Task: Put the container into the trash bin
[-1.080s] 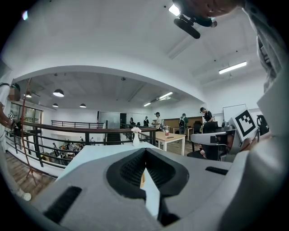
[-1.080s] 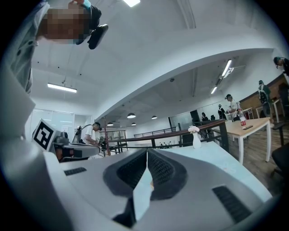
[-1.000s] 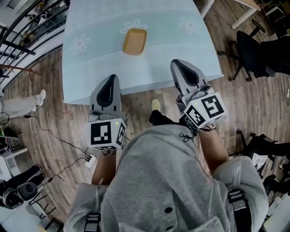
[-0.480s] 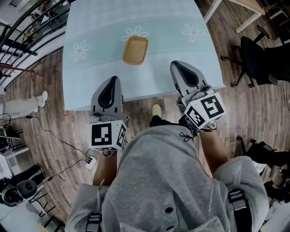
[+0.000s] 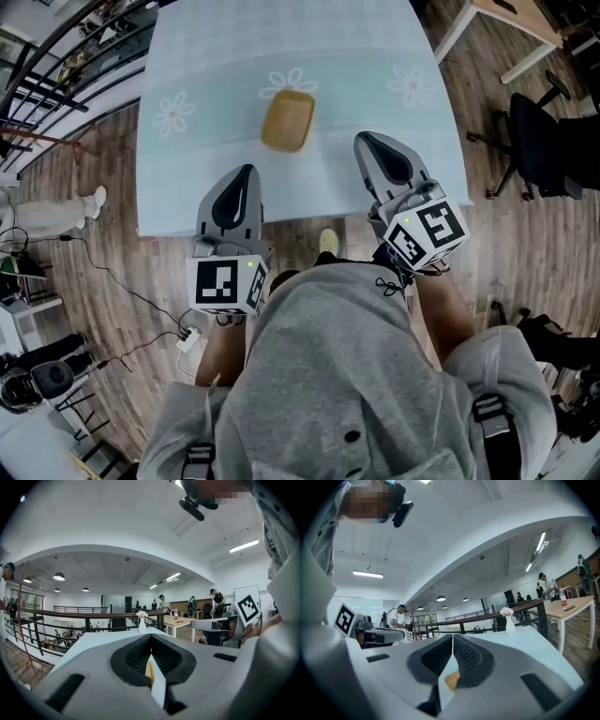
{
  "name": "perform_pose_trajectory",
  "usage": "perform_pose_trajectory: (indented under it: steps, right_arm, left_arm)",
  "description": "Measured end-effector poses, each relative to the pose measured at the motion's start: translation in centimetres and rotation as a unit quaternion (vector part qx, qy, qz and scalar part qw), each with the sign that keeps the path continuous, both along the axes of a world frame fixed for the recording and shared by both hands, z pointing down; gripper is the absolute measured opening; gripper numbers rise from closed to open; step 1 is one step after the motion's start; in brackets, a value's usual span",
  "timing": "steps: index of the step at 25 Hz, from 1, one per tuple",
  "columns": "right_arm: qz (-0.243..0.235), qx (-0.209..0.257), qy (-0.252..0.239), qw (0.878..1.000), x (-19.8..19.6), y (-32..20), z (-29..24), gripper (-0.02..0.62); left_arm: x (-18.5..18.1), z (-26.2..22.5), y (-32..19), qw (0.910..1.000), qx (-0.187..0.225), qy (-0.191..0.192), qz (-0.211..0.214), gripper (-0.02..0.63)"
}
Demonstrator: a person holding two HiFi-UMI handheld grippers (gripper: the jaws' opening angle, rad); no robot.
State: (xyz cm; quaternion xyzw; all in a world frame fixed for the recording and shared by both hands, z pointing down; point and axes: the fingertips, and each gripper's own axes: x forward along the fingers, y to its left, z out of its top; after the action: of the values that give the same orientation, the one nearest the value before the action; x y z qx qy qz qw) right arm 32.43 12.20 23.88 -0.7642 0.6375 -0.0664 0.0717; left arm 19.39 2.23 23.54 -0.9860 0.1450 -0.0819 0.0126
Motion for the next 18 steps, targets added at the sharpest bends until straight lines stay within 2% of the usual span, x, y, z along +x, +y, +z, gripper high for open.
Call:
perform_pose_trajectory:
  steps: [15, 17, 18]
  right_arm:
    - [-0.011, -0.006, -0.004, 1.000, 1.2, -0.4, 0.9, 0.031]
    - [-0.010, -0.008, -0.007, 1.000, 1.2, -0.4, 1.1, 0.031]
    - [-0.009, -0.009, -0.008, 1.000, 1.3, -0.4, 1.2, 0.031]
  left_arm:
    - [2.2, 1.9, 0.7, 0.9990, -0.009, -0.030, 0.031, 0.028]
    - [2.4, 2.5, 0.5, 0.9986, -0.012, -0.040, 0.033, 0.112]
    - [2.5, 2.8, 0.3, 0.9984, -0.014, -0.044, 0.034, 0.120]
